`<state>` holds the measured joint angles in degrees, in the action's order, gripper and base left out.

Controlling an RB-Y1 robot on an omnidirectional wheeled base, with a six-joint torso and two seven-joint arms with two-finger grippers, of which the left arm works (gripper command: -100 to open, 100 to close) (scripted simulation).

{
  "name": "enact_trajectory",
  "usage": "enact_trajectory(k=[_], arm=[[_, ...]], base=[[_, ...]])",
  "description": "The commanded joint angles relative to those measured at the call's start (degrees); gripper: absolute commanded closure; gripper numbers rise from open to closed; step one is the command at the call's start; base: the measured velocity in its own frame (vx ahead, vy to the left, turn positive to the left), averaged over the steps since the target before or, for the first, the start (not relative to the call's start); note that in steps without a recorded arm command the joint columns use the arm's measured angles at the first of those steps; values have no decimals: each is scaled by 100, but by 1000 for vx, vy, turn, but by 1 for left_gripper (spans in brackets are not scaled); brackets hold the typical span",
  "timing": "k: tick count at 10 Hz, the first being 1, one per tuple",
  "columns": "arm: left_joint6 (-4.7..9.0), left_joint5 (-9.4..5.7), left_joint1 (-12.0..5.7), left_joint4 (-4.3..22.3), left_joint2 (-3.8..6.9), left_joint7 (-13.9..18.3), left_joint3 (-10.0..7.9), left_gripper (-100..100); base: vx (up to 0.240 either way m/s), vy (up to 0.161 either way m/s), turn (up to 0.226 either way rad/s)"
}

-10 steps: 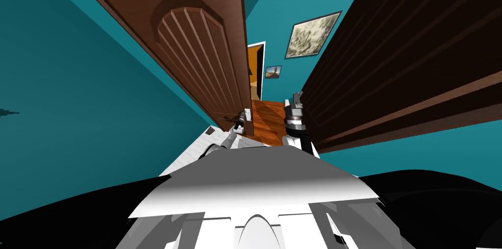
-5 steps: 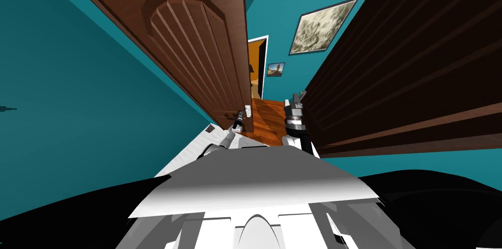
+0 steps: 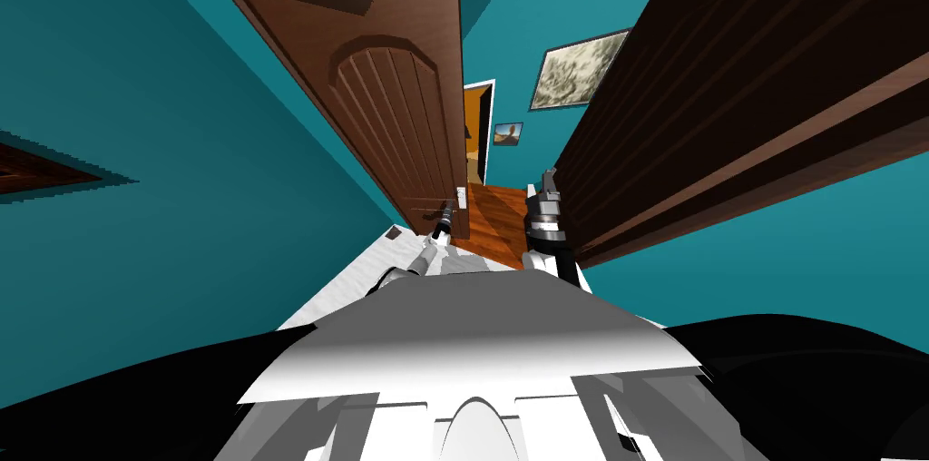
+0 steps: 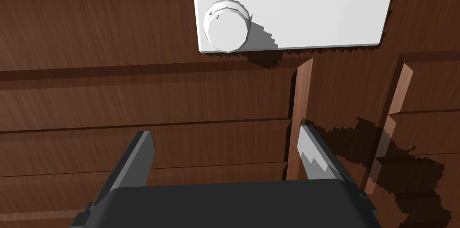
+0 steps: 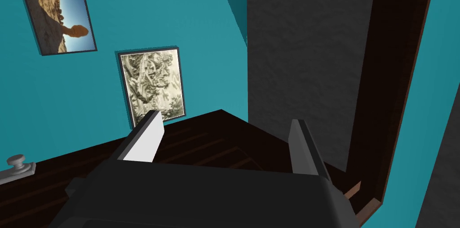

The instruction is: Push the door open

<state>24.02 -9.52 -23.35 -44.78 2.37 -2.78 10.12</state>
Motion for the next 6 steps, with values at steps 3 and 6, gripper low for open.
enact_trajectory(k=[3, 6], arm=[[48, -9, -23, 74, -26, 3, -6, -100], [67, -14, -29, 89, 29, -6, -32, -100]], base=[[-98, -35, -5], [180, -33, -16]])
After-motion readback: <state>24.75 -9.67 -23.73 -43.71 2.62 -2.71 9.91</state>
